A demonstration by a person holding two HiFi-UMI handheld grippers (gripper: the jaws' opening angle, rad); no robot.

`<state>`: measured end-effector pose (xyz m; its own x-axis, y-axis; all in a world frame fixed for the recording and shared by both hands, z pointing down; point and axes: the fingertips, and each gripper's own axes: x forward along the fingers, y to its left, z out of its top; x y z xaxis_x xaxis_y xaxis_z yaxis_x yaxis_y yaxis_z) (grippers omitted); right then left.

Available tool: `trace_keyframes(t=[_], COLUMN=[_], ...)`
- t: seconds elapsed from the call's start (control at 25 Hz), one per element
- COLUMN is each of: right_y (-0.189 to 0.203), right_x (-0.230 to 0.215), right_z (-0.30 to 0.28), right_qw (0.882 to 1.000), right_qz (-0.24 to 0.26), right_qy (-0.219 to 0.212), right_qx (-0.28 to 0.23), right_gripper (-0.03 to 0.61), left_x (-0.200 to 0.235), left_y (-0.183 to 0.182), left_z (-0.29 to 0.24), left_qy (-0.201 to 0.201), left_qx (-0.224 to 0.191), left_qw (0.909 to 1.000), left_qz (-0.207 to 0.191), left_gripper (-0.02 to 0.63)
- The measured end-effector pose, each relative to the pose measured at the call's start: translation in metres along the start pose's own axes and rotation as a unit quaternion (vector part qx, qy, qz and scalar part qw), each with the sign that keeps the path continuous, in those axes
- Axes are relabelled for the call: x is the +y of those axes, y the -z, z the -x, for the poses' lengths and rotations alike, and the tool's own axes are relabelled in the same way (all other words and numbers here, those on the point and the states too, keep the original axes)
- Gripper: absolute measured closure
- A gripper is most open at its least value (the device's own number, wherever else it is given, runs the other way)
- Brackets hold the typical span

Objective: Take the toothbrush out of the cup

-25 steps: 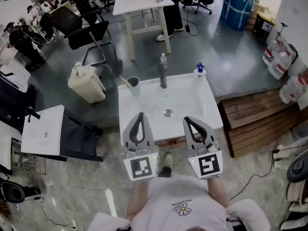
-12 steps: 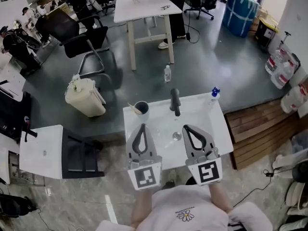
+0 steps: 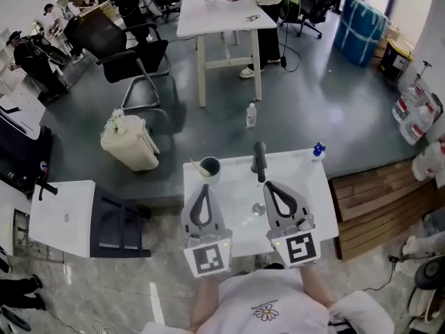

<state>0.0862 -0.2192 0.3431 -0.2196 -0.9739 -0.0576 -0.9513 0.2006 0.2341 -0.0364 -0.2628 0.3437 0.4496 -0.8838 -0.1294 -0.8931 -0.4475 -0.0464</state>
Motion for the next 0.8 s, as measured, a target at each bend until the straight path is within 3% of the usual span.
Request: trace_keyframes(t=[0.6,0.72,0.8], right_y=[0.011,0.014,0.007], right_x=[-0.026,-0.019,-0.008], right_z=[0.003,-0.007,-0.017], right_qw=[0.999,0.998,0.996], right_qz=[-0.041,-0.042,-0.05], right_qy=[-0.014,-0.043,-0.079], right_qx=[-0.007,0.005,0.0], right_gripper=[0.566,0.564,0.465], left_x=[-0.016,-0.014,-0.01], left_y=[-0.005,-0.004,-0.005], left_z=[-0.007,-0.004,-0.001], left_qy=[-0.022,-0.028,-0.036], left_qx=[-0.003,0.0,0.001], left_qw=[0.9995,0.9993,0.9991], left_qz=[-0.02,-0.025,-0.024], left_gripper=[0.6,0.6,0.6])
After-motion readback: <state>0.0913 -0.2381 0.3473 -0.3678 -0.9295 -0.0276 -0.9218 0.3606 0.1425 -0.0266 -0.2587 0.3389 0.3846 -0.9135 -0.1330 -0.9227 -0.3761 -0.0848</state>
